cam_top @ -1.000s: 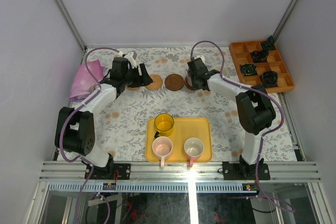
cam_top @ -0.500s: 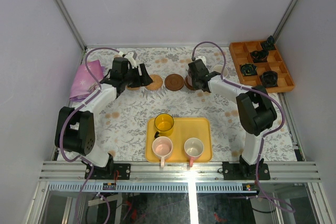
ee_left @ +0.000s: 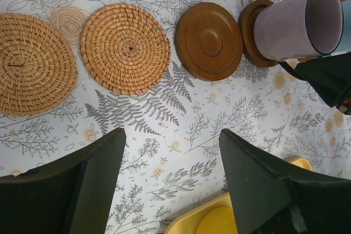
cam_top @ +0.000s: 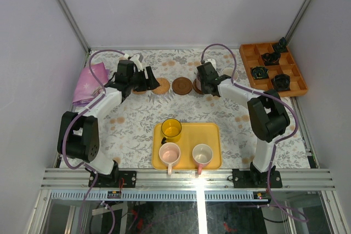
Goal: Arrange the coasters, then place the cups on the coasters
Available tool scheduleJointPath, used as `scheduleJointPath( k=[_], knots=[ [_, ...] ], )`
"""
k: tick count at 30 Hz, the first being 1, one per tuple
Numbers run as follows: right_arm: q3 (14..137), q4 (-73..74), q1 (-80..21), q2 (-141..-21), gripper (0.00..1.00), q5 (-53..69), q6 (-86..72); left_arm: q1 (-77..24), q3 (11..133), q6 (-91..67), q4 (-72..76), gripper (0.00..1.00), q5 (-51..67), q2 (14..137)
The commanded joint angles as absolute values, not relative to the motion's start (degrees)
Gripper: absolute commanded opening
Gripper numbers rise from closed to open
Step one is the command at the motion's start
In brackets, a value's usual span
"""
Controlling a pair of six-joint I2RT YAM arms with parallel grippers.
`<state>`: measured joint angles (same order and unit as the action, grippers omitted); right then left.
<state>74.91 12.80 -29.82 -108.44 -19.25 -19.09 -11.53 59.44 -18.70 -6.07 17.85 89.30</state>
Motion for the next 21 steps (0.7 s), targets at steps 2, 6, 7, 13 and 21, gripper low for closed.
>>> scheduleJointPath(
  k=[2, 6, 7, 13, 21],
  knots=[
    [76.3, 17.67, -29.53, -105.83, 0.0, -20.47, -20.36, -11.29, 60.54, -18.69, -4.49, 0.69, 18.38, 89.96],
    [76.12, 18.04, -29.6, -105.47, 0.0, -20.75, -20.31, -11.31, 60.5, -18.55, -4.49, 0.69, 18.14, 90.09],
    [76.05, 18.02, -29.56, -105.41, 0.0, -20.84, -20.3, -11.32, 60.59, -18.55, -4.48, 0.69, 18.12, 90.09],
    [77.37, 17.25, -29.54, -106.59, 0.0, -20.51, -19.09, -11.32, 60.8, -18.78, -4.2, 0.69, 18.84, 90.69],
    [82.16, 17.34, -29.53, -108.89, 0.08, -19.38, -18.26, -11.34, 60.83, -18.78, -4.49, 0.69, 18.75, 90.45]
  ],
)
